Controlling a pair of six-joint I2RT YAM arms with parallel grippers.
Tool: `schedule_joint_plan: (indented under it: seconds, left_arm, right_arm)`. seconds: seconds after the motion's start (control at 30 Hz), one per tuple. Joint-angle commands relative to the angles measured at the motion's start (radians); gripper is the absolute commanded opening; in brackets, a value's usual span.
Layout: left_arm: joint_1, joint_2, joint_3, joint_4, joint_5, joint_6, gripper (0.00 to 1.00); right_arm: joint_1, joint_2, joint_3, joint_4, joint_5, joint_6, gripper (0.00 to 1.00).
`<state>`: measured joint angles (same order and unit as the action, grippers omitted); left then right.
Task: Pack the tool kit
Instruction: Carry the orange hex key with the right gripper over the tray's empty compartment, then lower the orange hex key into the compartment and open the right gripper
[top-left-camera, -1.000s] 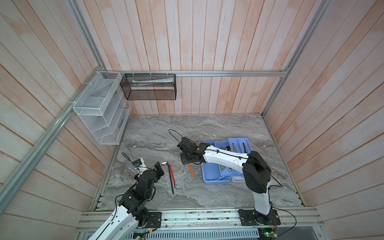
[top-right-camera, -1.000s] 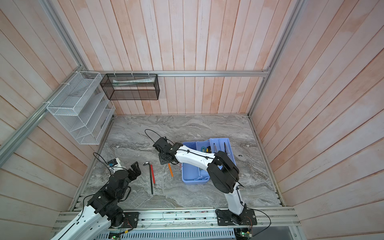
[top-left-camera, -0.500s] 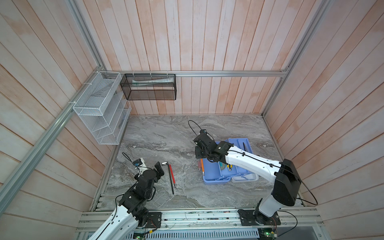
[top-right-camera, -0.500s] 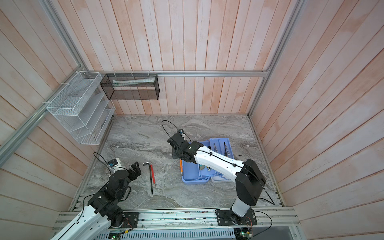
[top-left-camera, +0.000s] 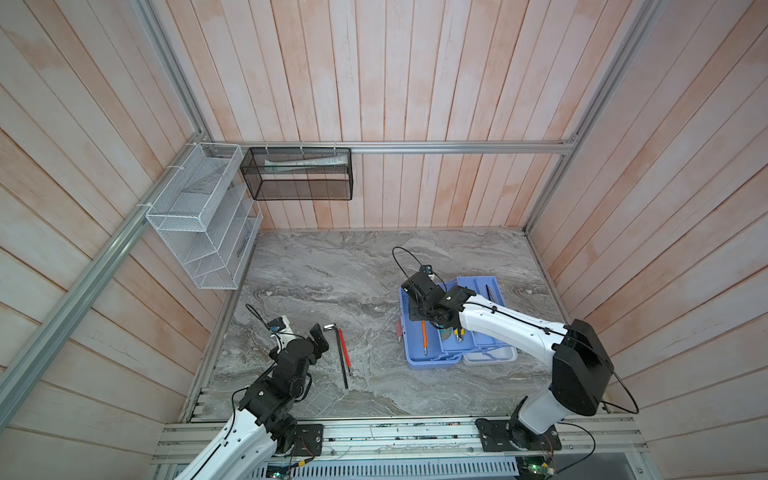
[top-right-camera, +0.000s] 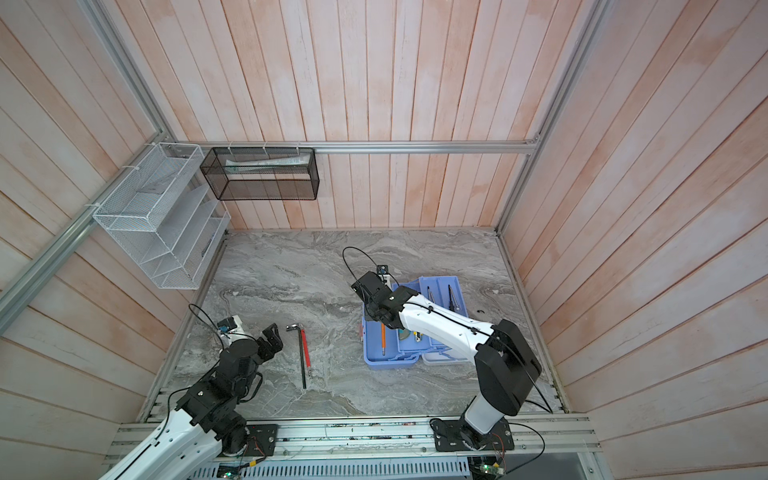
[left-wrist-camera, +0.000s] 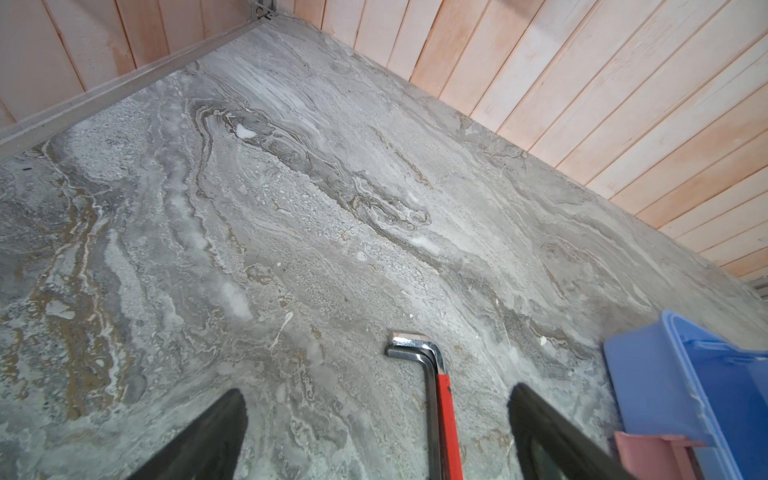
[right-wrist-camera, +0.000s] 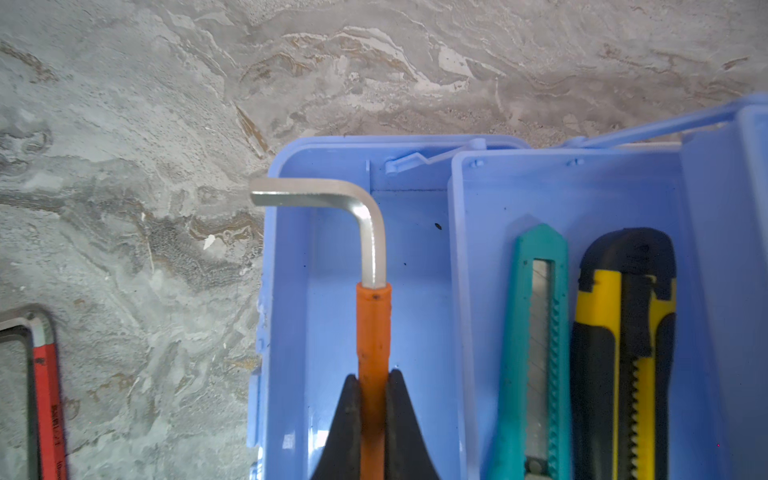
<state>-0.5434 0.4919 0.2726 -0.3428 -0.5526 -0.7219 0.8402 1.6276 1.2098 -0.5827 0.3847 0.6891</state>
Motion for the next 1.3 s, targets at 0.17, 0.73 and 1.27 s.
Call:
schedule_joint_plan:
  seconds: [0.17, 0.73, 1.27]
  left_arm:
    - [0.003, 0.013, -0.012, 0.019, 0.013, 0.018, 1.0]
    - [0.004, 0.012, -0.012, 0.017, 0.01, 0.013, 1.0]
    - [0.005, 0.01, -0.013, 0.015, 0.009, 0.012, 1.0]
  right_arm:
    - [-0.031, 0.09, 0.016, 0.004, 0.019, 0.002, 0.0]
    - [-0.068, 0.28, 0.13, 0.003, -0.002, -0.041, 0.0]
    - [-0.073, 0.313, 0.102, 0.015, -0.01, -0.04, 0.06]
